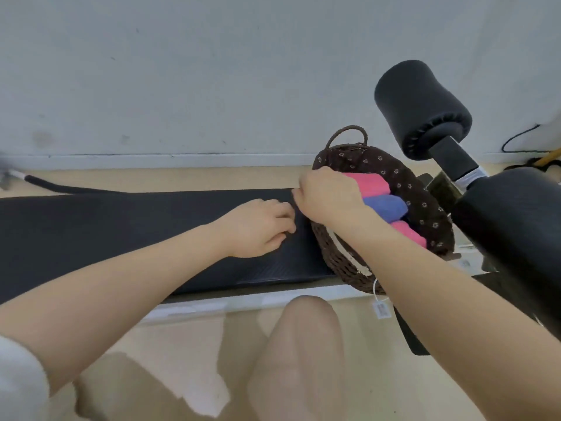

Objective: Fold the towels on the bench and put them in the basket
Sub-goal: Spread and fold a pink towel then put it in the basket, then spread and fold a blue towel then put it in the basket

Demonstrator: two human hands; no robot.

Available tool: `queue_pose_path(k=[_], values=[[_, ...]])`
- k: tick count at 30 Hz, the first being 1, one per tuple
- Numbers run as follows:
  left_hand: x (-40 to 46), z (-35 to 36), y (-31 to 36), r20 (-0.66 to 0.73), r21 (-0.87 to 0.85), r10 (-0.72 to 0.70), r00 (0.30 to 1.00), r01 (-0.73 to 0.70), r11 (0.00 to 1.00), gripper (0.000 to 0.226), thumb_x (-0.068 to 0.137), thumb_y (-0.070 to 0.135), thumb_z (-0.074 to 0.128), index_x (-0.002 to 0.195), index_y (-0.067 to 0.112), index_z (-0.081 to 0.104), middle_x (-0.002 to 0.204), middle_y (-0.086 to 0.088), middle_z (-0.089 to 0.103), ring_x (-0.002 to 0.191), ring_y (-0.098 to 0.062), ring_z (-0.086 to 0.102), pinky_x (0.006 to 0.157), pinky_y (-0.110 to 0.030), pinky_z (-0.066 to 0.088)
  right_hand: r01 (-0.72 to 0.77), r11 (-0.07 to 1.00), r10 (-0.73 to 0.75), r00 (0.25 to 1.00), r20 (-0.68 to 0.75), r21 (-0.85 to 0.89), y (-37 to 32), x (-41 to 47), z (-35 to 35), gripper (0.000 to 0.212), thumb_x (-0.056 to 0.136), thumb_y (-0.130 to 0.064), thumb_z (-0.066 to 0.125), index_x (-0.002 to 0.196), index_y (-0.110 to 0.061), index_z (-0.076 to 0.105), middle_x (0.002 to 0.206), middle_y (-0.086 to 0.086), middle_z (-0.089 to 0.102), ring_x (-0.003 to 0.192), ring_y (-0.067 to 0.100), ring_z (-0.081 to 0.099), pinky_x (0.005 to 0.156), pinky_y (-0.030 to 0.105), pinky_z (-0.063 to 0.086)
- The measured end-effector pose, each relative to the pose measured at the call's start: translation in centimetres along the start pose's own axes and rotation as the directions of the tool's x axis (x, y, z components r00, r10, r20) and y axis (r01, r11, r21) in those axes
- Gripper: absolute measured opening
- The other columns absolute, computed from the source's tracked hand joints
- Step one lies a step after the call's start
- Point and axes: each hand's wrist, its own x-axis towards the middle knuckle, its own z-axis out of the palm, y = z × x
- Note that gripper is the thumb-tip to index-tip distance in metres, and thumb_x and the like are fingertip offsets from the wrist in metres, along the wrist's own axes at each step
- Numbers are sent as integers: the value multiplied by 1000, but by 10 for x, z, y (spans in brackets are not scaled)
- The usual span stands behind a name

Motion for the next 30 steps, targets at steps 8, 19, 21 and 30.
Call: queue_pose_path(k=[8,19,21,30], values=[[-133,21,-83,176,-138,-567,804,591,795,29,96,25,39,120,23,54,118,3,60,104,-20,55,86,-34,46,156,962,-202,958,202,223,-121,50,69,33,98,-26,37,68,-14,44,84,4,51,77,26,51,65,30,39],[-356,-39,-159,259,-629,-887,383,764,146,25,95,18,45,115,21,58,97,3,69,86,-12,58,79,-23,39,401,890,-456,753,475,218,-348,89,-1,21,93,-22,42,85,-6,53,99,10,62,92,27,58,84,38,49],[-409,-94,-154,325,-647,-905,275,763,-1,25,93,15,46,114,18,58,101,-2,68,87,-15,58,79,-23,39,480,847,-523,667,531,230,-403,76,-52,24,92,-18,41,73,-5,47,82,11,56,76,24,54,80,38,48],[-672,-367,-103,338,-526,-940,-39,820,-223,29,94,17,48,122,13,54,111,-7,65,98,-23,58,77,-22,38,604,660,-747,461,479,447,-674,3,-287,14,93,-22,48,85,-13,55,92,6,61,88,24,60,84,38,49]])
